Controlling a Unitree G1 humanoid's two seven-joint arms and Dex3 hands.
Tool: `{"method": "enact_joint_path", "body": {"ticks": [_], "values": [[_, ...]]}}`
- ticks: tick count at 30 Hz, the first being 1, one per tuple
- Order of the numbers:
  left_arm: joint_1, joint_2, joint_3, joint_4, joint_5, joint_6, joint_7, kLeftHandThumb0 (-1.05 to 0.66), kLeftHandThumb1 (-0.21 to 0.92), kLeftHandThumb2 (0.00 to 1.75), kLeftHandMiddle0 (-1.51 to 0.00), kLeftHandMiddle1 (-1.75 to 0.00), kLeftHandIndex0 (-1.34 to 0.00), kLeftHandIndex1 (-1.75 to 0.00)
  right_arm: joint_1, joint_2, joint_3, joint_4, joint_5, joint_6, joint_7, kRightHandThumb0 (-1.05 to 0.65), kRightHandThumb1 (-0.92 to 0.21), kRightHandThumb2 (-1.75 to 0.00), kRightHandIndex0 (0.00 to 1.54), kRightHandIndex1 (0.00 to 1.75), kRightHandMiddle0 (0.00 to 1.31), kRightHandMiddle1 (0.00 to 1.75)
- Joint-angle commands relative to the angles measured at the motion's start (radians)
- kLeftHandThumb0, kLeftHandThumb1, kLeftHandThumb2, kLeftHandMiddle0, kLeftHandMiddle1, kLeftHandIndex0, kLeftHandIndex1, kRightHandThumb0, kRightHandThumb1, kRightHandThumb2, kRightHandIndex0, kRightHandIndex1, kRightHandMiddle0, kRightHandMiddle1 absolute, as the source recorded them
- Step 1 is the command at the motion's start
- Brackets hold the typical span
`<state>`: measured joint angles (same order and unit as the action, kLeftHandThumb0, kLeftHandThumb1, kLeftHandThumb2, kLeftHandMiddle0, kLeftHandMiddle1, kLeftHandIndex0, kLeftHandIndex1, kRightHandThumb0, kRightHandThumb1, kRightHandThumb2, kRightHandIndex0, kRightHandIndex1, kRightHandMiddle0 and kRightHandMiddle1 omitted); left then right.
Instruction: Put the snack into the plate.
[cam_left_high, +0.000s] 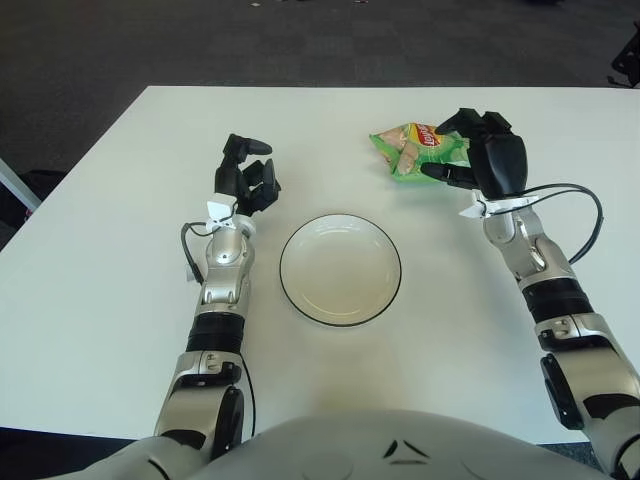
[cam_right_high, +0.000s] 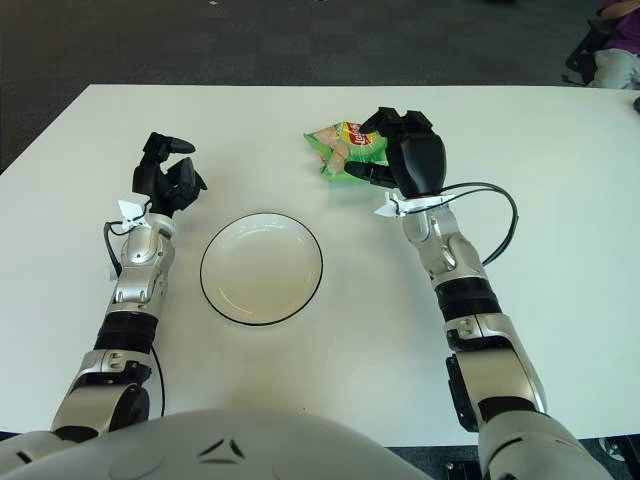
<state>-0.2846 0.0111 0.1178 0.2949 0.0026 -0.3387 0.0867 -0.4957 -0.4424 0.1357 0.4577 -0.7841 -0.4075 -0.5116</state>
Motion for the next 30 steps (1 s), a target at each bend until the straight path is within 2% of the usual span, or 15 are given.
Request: {"method": "enact_joint_path", "body": {"ticks": [1,13,19,23,30], "values": [[-0.011,0.008,0.003,0.016,0.003,-0.016,0.008,-0.37,0.71,0.80,-0.94,-1.75,-0.33,-1.75,-0.040,-0.023,0.032,0.047,-0.009,0.012,0.031,-0.56,-0.92,-0.17,0.45,0.06,0.39,0.41],[-0.017,0.008,0.006,0.037,0.006,-0.027,0.011,-0.37,0.71,0.79,-0.94,-1.75,-0.33,-1.75,-0.177,-0.061,0.119,0.220,-0.017,-0.004,0.081,-0.71,-0.92,-0.16,0.32,0.00,0.37,0.21],[-0.017,0.008,0.007,0.045,0.007,-0.032,0.012,-0.37,0.71,0.79,-0.94,-1.75,-0.33,-1.75,-0.228,-0.070,0.144,0.273,0.011,-0.031,0.152,-0.79,-0.92,-0.23,0.19,0.00,0.31,0.13],[-0.017,0.007,0.007,0.045,0.009,-0.032,0.015,-0.37,0.71,0.79,-0.93,-1.75,-0.33,-1.75,-0.284,-0.065,0.156,0.347,0.038,-0.047,0.231,-0.83,-0.92,-0.25,0.05,0.00,0.23,0.08],[-0.014,0.006,0.005,0.044,0.012,-0.031,0.020,-0.37,0.71,0.79,-0.93,-1.75,-0.33,-1.75,-0.375,-0.061,0.172,0.483,0.073,-0.080,0.309,-0.87,-0.92,-0.27,0.00,0.00,0.16,0.03]]}}
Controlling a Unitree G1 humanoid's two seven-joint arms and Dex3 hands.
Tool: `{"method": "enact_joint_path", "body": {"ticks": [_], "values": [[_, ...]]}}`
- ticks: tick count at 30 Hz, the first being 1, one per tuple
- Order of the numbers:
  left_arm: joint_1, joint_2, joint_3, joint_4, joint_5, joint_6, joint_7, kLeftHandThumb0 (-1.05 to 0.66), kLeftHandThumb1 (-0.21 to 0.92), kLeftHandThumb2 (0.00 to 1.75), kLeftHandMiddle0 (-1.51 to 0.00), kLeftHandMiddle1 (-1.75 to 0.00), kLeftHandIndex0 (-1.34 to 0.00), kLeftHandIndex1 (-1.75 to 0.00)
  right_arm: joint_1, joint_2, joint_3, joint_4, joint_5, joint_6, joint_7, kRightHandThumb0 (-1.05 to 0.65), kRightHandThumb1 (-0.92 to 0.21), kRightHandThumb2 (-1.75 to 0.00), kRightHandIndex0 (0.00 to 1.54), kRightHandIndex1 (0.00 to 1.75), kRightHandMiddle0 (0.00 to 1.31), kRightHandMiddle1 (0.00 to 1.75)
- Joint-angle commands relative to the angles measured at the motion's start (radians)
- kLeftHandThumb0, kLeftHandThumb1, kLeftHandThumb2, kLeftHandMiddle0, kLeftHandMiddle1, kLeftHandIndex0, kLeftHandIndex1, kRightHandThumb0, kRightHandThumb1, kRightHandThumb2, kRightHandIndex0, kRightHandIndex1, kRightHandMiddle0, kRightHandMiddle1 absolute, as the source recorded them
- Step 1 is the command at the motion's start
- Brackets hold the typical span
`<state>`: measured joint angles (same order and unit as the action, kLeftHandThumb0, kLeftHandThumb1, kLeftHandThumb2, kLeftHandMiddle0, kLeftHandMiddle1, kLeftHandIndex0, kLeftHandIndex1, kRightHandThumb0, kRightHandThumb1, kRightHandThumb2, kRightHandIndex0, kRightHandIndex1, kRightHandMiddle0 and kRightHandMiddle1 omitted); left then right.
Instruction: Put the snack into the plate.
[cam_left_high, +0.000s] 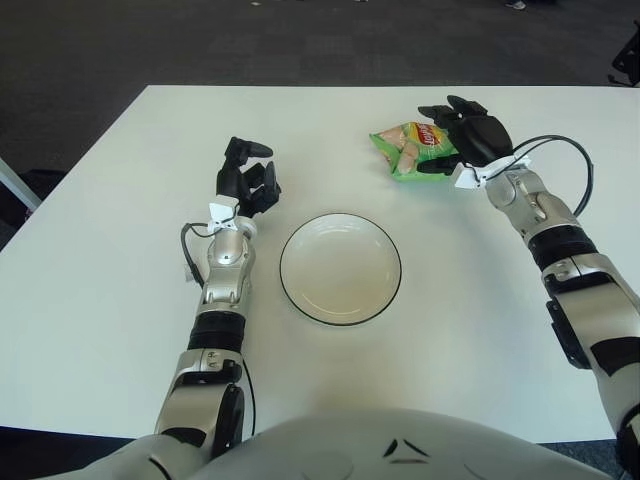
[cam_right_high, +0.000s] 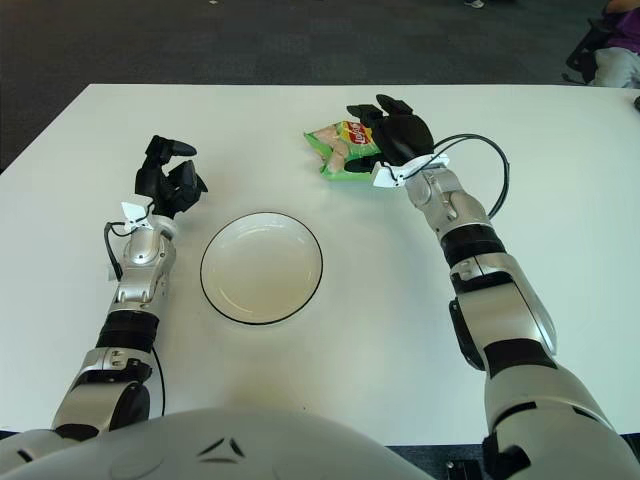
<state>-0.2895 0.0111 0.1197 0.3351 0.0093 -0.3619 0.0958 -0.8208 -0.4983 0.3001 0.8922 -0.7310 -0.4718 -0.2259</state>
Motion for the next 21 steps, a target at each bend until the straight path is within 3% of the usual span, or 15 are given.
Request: {"method": "enact_joint_path", "body": {"ticks": [1,11,21], "values": [[-0.009,0.006,0.003,0.004,0.006,-0.007,0.012,-0.37,0.71,0.79,-0.93,-1.75,-0.33,-1.75,-0.058,-0.005,0.011,0.061,0.022,-0.020,0.025,-0.87,-0.92,-0.27,0.00,0.00,0.16,0.03],[-0.005,0.007,0.000,-0.002,0.011,0.000,0.021,-0.37,0.71,0.79,-0.93,-1.75,-0.33,-1.75,-0.150,0.007,0.021,0.183,0.050,-0.062,0.049,-0.91,-0.92,-0.31,0.00,0.00,0.14,0.02],[0.004,0.006,-0.003,-0.015,0.015,0.003,0.022,-0.37,0.71,0.80,-0.92,-1.75,-0.33,-1.75,-0.222,0.035,0.012,0.275,0.125,-0.066,0.172,-0.92,-0.92,-0.31,0.00,0.00,0.15,0.02]]}}
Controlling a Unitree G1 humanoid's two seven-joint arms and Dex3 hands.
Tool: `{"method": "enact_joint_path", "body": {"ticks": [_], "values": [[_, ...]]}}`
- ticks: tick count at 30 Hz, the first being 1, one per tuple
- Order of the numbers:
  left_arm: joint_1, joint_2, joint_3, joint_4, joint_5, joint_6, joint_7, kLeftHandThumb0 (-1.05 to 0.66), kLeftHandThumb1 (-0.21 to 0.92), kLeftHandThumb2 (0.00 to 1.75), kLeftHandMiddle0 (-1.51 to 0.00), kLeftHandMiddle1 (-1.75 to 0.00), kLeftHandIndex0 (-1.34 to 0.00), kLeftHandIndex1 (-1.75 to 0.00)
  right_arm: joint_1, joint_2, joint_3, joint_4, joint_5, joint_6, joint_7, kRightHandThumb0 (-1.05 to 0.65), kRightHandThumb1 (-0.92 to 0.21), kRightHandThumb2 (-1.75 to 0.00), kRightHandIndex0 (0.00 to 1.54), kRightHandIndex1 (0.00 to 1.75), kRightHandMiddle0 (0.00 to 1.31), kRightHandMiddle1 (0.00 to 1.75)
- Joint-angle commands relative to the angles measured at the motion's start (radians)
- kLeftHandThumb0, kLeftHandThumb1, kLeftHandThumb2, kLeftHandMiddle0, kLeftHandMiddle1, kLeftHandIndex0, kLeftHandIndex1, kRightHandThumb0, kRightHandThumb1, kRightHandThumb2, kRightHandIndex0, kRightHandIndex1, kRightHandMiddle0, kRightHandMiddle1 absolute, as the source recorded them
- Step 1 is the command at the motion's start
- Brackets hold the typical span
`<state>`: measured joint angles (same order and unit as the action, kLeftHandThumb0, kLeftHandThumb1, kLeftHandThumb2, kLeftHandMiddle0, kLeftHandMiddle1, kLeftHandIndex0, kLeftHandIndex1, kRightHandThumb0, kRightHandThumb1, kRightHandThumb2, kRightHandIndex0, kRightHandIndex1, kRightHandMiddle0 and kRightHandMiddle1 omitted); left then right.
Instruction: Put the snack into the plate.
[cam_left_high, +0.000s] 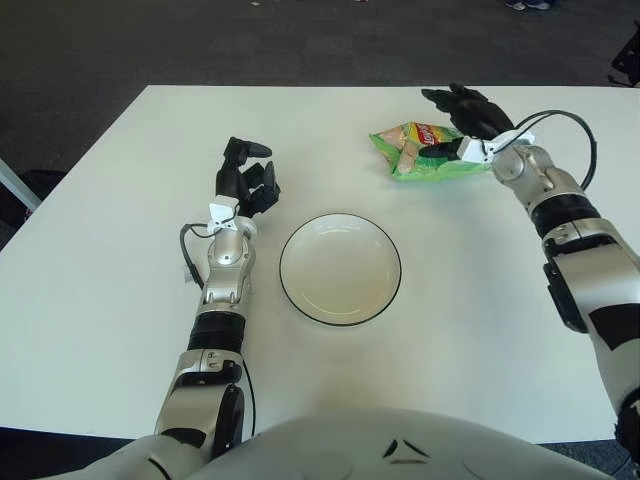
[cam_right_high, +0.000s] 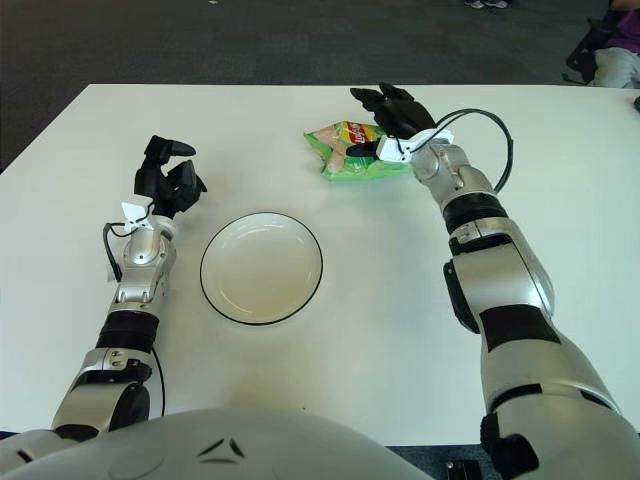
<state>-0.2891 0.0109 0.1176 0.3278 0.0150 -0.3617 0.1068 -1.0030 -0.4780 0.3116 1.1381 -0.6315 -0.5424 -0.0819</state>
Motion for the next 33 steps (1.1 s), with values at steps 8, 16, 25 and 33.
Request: {"method": "enact_joint_path", "body": {"ticks": [8,16,25,33], "values": [[0.009,0.004,0.000,-0.013,0.010,0.004,0.013,-0.38,0.71,0.80,-0.92,-1.75,-0.33,-1.75,-0.067,0.035,0.016,0.085,0.019,0.015,0.027,-0.94,-0.92,-0.33,0.00,0.00,0.14,0.01],[0.016,0.001,-0.001,-0.021,0.008,0.006,0.013,-0.38,0.71,0.80,-0.91,-1.75,-0.33,-1.75,-0.076,0.056,0.011,0.129,0.044,0.018,0.055,-0.94,-0.92,-0.37,0.00,0.00,0.14,0.01],[0.023,-0.001,-0.001,-0.032,0.009,0.011,0.016,-0.37,0.71,0.80,-0.91,-1.75,-0.33,-1.75,-0.055,0.072,-0.004,0.169,0.067,0.000,0.055,-0.92,-0.92,-0.37,0.03,0.01,0.24,0.06],[0.030,-0.004,-0.001,-0.043,0.008,0.016,0.020,-0.37,0.71,0.79,-0.91,-1.75,-0.33,-1.75,-0.038,0.084,-0.034,0.189,0.116,0.036,0.120,-0.88,-0.92,-0.31,0.10,0.02,0.27,0.05]]}}
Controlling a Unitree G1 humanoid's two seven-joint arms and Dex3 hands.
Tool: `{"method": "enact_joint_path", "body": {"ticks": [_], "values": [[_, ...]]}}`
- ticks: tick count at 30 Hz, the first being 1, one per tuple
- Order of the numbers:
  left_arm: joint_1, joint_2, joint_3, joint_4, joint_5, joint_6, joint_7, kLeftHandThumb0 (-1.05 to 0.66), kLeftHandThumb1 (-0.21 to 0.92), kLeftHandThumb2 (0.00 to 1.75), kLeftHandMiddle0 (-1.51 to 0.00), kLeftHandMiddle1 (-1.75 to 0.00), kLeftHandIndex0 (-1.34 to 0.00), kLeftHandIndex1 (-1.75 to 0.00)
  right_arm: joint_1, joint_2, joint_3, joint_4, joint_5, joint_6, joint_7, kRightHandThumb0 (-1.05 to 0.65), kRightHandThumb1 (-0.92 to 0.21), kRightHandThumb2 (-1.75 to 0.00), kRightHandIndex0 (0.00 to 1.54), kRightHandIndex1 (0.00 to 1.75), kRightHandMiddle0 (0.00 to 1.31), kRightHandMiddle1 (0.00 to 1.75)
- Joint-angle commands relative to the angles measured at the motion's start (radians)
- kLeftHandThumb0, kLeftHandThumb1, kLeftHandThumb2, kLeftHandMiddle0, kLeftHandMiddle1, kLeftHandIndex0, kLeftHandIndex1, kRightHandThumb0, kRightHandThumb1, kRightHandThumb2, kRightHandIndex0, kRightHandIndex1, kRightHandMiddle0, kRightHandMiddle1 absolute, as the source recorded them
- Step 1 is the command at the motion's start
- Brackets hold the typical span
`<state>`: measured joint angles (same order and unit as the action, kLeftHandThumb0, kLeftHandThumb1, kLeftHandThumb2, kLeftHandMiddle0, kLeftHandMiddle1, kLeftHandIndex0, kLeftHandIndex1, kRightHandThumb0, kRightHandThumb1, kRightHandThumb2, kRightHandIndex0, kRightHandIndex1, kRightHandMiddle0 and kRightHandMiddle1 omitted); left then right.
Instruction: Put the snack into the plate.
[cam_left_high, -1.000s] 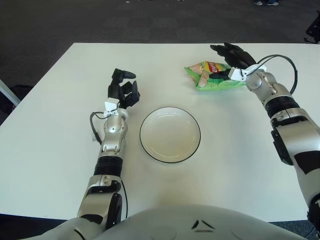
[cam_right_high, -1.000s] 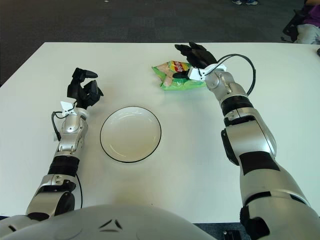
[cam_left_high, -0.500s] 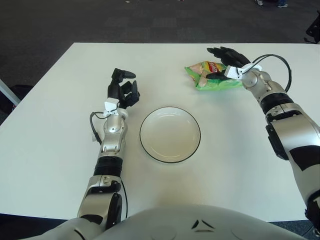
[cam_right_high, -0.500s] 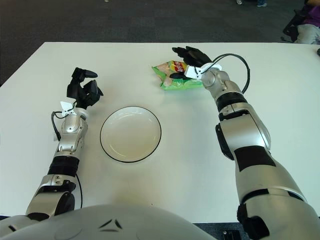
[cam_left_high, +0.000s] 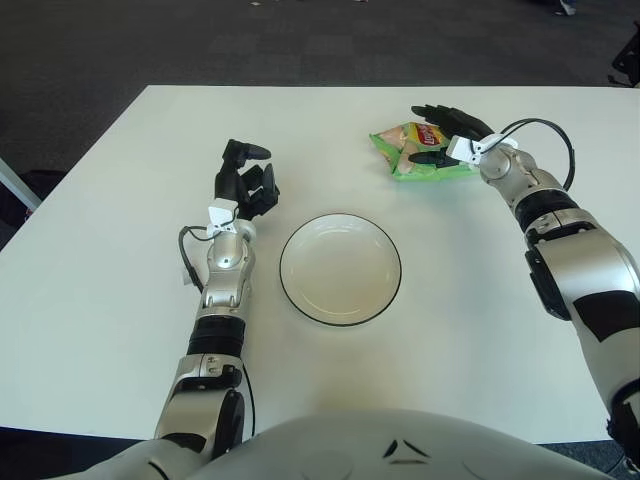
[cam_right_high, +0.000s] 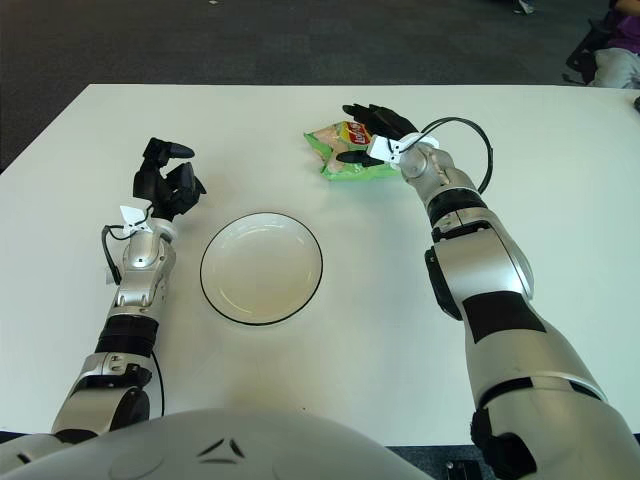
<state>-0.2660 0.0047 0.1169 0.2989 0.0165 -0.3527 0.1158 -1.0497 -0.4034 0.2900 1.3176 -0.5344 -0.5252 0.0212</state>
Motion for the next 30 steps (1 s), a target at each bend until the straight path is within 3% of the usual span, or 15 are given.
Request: {"method": "enact_joint_path", "body": {"ticks": [1,22,30], "values": [[0.008,0.001,0.000,-0.017,0.007,0.008,0.012,-0.37,0.71,0.79,-0.91,-1.75,-0.33,-1.75,0.011,0.011,-0.010,0.010,0.019,0.023,0.017,-0.87,-0.92,-0.31,0.10,0.02,0.27,0.05],[0.009,0.000,0.009,-0.023,0.006,0.014,0.027,-0.37,0.71,0.80,-0.91,-1.75,-0.33,-1.75,0.043,-0.003,0.014,0.016,0.001,0.033,0.023,-0.81,-0.92,-0.23,0.18,0.01,0.33,0.05],[0.003,0.000,0.009,-0.016,0.006,0.013,0.036,-0.38,0.70,0.80,-0.92,-1.75,-0.33,-1.75,0.065,-0.007,0.023,0.015,0.003,0.031,0.035,-0.71,-0.92,-0.10,0.44,0.03,0.47,0.07]]}}
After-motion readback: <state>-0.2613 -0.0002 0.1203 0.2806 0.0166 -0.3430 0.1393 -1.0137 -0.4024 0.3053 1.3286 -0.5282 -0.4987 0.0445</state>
